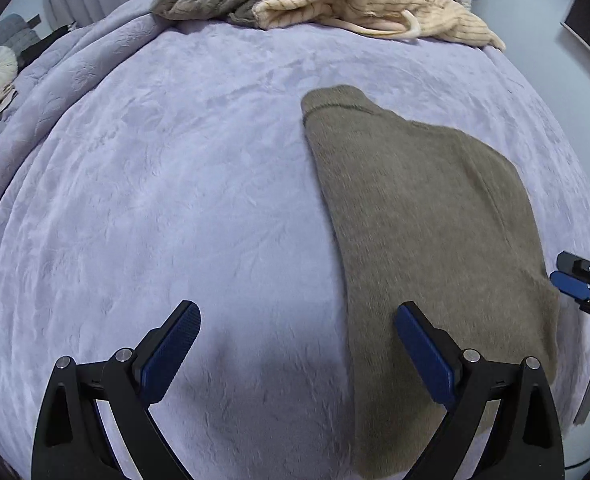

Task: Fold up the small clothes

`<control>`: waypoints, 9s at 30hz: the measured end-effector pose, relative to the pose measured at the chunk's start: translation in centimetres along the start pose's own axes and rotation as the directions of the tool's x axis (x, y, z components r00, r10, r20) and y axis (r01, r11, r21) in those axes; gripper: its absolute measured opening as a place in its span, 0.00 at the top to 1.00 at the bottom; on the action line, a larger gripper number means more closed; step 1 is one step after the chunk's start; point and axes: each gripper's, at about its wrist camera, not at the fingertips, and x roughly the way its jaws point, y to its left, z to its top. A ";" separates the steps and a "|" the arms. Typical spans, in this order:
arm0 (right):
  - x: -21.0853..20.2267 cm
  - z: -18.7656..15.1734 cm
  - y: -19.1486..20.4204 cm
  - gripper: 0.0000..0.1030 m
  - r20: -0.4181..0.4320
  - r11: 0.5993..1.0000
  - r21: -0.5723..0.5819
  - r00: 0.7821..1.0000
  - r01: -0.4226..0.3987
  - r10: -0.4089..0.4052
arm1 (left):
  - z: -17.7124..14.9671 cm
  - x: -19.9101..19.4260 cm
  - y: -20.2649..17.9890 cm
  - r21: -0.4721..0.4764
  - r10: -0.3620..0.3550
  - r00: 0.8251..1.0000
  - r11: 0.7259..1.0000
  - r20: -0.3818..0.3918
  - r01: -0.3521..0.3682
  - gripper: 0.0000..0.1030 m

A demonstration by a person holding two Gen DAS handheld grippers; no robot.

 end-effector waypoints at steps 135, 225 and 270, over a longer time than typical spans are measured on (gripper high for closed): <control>4.7 1.2 4.1 0.71 -0.285 0.902 0.087 0.857 -0.424 0.430 | 3.1 -0.1 -3.3 0.008 -0.518 0.836 0.850 -0.180 0.527 0.51; 3.3 -16.5 15.7 0.61 -0.178 0.913 -0.259 0.914 0.315 -0.365 | -14.0 -9.6 10.8 -0.071 0.020 0.966 0.997 -0.259 -0.040 0.00; 5.5 -17.6 23.2 0.14 -0.096 0.768 -0.444 0.828 0.461 -0.552 | -11.6 -11.4 9.8 -0.037 0.081 0.966 0.995 -0.245 -0.093 0.00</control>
